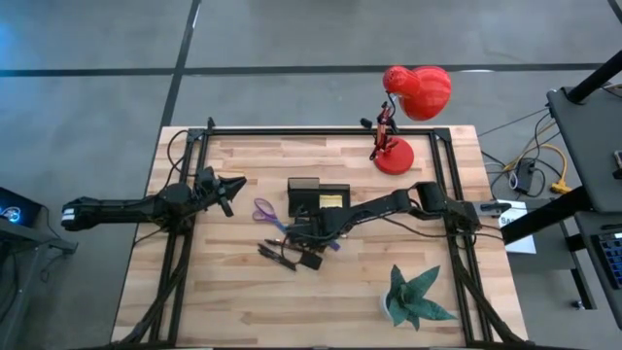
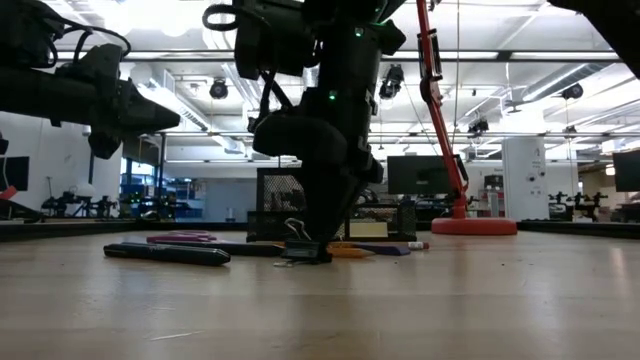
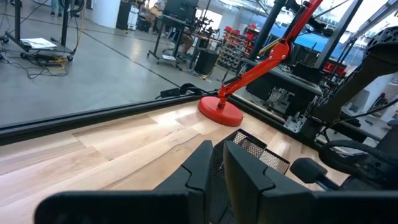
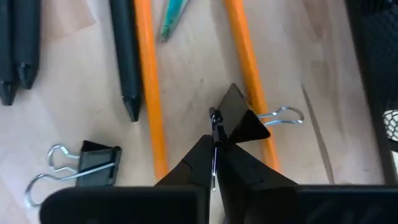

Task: Pick and place office supplies into organizer
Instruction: Put the top black binder clip into the black desk organizer

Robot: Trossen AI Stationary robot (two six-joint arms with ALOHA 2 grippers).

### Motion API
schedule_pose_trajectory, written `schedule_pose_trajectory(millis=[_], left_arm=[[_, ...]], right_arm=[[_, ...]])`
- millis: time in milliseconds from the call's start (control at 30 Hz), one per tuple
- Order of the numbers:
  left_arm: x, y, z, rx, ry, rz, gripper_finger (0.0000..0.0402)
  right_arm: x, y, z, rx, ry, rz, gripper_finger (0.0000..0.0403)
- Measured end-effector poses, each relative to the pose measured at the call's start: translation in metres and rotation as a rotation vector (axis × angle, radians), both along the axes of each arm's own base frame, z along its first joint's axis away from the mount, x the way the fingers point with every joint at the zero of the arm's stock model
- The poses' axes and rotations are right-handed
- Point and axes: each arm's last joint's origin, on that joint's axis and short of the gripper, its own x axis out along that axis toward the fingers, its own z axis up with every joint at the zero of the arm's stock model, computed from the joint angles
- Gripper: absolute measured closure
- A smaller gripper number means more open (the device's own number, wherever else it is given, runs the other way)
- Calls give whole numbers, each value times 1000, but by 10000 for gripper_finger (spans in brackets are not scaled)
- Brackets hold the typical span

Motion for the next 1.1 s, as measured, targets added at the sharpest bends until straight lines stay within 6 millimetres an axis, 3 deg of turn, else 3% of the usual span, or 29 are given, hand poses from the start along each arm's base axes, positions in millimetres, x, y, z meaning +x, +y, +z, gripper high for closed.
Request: schedule_pose_trajectory(millis=[200,467,567,867,1100], left_arm=[[0,0,0,0,0,0,377],[0,0,0,0,0,0,377],[0,0,0,0,0,0,377],[0,0,0,0,0,0,377],[0,0,0,0,0,0,377]], right_arm=[[3,-2,9,-27,-24,-6,395],[9,-5,63,-160,-179,-48,395],[10,-17,80,-200,-208,-83,395],[15,-68,76,-164,-198,-126,395],[14,-70,69,-136,-180,-31,395]])
